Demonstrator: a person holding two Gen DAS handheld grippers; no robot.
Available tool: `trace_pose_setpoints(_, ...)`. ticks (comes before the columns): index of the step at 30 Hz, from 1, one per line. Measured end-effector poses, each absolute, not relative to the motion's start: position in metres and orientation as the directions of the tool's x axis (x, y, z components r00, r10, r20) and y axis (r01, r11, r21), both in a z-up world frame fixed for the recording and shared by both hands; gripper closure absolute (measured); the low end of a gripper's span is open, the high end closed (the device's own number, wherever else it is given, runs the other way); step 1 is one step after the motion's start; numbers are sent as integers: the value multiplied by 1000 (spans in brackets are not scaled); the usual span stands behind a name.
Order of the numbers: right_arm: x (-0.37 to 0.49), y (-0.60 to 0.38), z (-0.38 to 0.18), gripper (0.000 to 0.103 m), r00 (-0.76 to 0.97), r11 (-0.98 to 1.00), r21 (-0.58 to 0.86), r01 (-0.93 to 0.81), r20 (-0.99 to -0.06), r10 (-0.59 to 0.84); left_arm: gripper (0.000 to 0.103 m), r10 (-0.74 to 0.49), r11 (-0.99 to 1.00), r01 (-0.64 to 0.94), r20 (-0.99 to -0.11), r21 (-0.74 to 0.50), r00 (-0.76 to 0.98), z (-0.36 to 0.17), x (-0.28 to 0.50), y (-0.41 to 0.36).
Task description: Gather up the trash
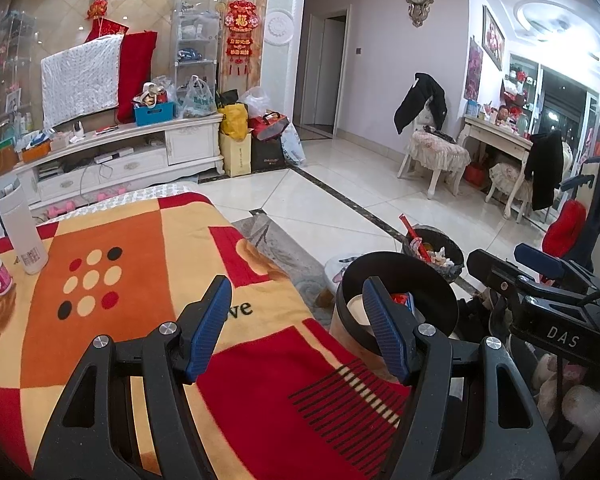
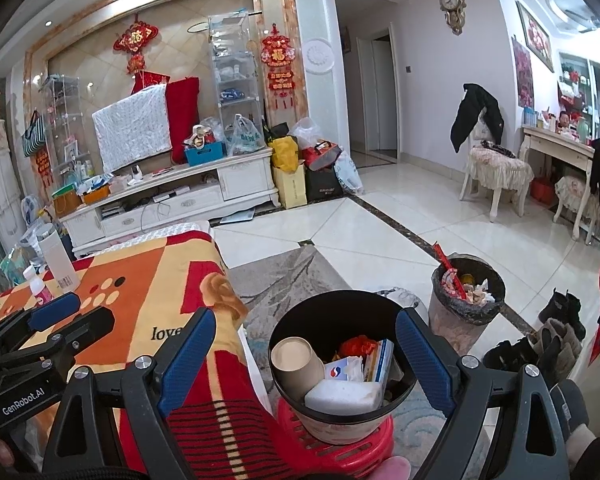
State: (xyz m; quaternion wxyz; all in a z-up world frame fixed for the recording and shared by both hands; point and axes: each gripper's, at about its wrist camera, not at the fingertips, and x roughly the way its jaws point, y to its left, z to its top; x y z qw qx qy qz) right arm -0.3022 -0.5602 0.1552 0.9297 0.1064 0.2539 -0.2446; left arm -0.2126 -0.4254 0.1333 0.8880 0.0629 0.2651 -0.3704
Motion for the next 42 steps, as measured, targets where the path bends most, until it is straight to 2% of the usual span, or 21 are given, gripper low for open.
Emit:
trace_pose_setpoints(33, -303, -565, 147, 12, 736, 852, 75, 518, -548, -398, 36, -624, 714, 693, -538, -99, 566, 119, -210, -427)
trace_pose_setpoints(42, -293, -560, 141, 11, 727, 861, 63, 505, -568, -385, 36, -641, 704, 703, -517, -100, 567, 119, -209, -414)
